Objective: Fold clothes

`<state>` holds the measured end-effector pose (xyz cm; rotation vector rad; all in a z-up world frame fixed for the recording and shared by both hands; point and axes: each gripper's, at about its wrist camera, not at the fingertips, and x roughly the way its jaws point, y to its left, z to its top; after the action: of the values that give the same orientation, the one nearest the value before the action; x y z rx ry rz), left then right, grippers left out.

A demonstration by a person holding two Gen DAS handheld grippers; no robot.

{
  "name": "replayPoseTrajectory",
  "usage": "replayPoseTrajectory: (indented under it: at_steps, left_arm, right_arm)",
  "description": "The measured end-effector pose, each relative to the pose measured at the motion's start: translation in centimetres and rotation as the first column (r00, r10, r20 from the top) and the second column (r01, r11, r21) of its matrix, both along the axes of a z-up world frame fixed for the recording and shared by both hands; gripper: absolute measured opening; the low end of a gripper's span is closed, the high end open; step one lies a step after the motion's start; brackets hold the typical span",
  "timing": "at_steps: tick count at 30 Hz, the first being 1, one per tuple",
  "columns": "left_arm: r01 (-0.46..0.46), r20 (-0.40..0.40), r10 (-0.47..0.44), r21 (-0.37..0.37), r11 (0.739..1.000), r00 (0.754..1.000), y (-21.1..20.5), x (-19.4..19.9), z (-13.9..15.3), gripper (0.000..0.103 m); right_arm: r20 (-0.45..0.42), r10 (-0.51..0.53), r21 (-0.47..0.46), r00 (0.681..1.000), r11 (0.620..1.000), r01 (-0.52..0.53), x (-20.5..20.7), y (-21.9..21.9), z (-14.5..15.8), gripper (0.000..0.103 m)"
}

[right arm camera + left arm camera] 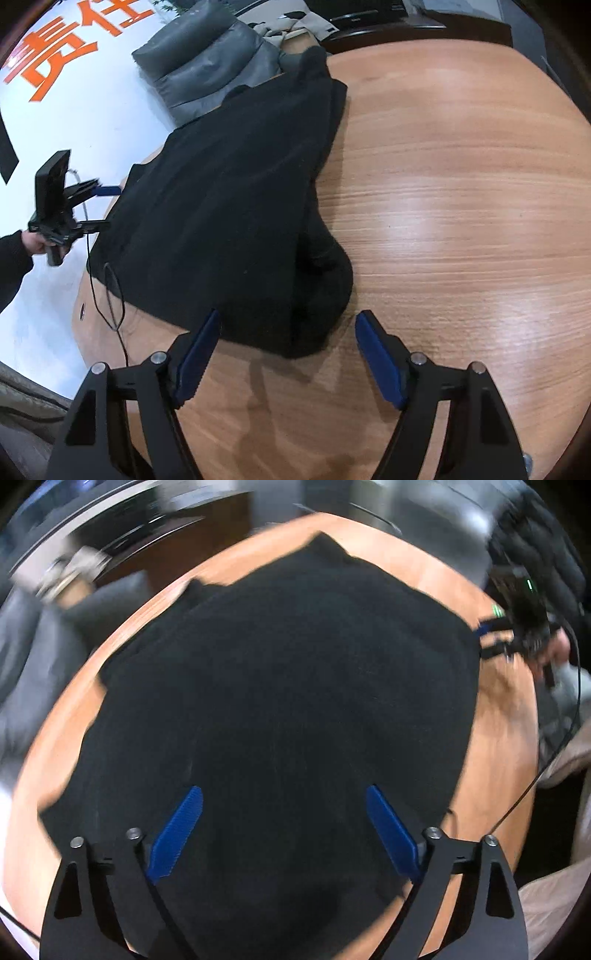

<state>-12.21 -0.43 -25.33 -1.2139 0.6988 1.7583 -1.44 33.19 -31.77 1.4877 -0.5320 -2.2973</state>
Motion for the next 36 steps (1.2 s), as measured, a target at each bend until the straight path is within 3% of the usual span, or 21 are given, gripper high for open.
replayPoseTrajectory:
  at_steps: [6, 8, 10, 13, 16, 20, 24, 27, 30, 34, 36]
  left_arm:
    - [0.119, -0.001, -0.119, 0.024, 0.993, 0.993, 3.4, -2.1, -3.1, 0.088]
    - [0.122, -0.003, -0.122, 0.042, 0.992, 0.993, 3.7, -2.4, -3.6, 0.094]
    - [0.119, -0.008, -0.119, 0.067, 0.991, 0.993, 3.6, -2.5, -3.8, 0.096]
    - [0.122, -0.018, -0.121, 0.081, 0.989, 0.992, 3.6, -2.4, -4.0, 0.1]
    - [0.125, -0.039, -0.123, 0.078, 0.989, 0.992, 3.8, -2.1, -4.1, 0.103]
    - [0.089, -0.053, -0.084, 0.084, 0.993, 0.995, 4.6, -1.7, -4.1, 0.103]
    - [0.041, -0.061, -0.035, 0.099, 0.994, 0.998, 7.4, -0.7, -3.7, 0.103]
    - [0.057, -0.087, -0.047, 0.113, 0.992, 0.995, 9.7, 0.4, -2.3, 0.102]
    - [0.102, -0.129, -0.087, 0.116, 0.988, 0.988, 9.2, 0.8, -0.9, 0.102]
    - [0.172, -0.087, -0.167, 0.05, 0.984, 0.982, 8.5, 0.5, -2.9, 0.103]
    - [0.176, -0.07, -0.172, 0.067, 0.982, 0.983, 9.1, 0.2, -3.6, 0.103]
  right_arm:
    - [-0.054, -0.016, -0.006, 0.998, 1.0, 0.016, -1.6, -2.1, -0.2, 0.079]
    - [-0.07, 0.009, 0.037, 0.998, 0.999, -0.006, -2.1, -3.6, -0.2, 0.068]
    - [-0.063, 0.008, 0.056, 0.998, 0.998, -0.005, -2.8, -4.6, -0.5, 0.038]
    - [-0.048, -0.009, 0.068, 0.999, 0.998, 0.012, -3.5, -5.6, -0.4, 0.026]
    - [-0.05, -0.044, 0.053, 0.998, 0.998, 0.047, -1.6, -3.5, 0.3, 0.018]
    - [-0.126, -0.096, 0.049, 0.987, 0.993, 0.103, -0.9, -2.8, 3.3, 0.015]
    - [-0.218, -0.079, 0.114, 0.973, 0.988, 0.106, -1.5, -1.8, 7.8, 0.014]
    - [-0.232, -0.052, 0.19, 0.971, 0.977, 0.098, -1.9, 0.0, 9.7, 0.014]
    - [-0.24, -0.037, 0.23, 0.97, 0.969, 0.094, -1.3, 2.6, 10.9, 0.014]
    - [-0.28, -0.033, 0.228, 0.96, 0.969, 0.1, -1.2, 3.6, 12.4, 0.014]
    - [-0.307, -0.011, 0.215, 0.951, 0.973, 0.081, -0.9, 3.4, 13.5, 0.014]
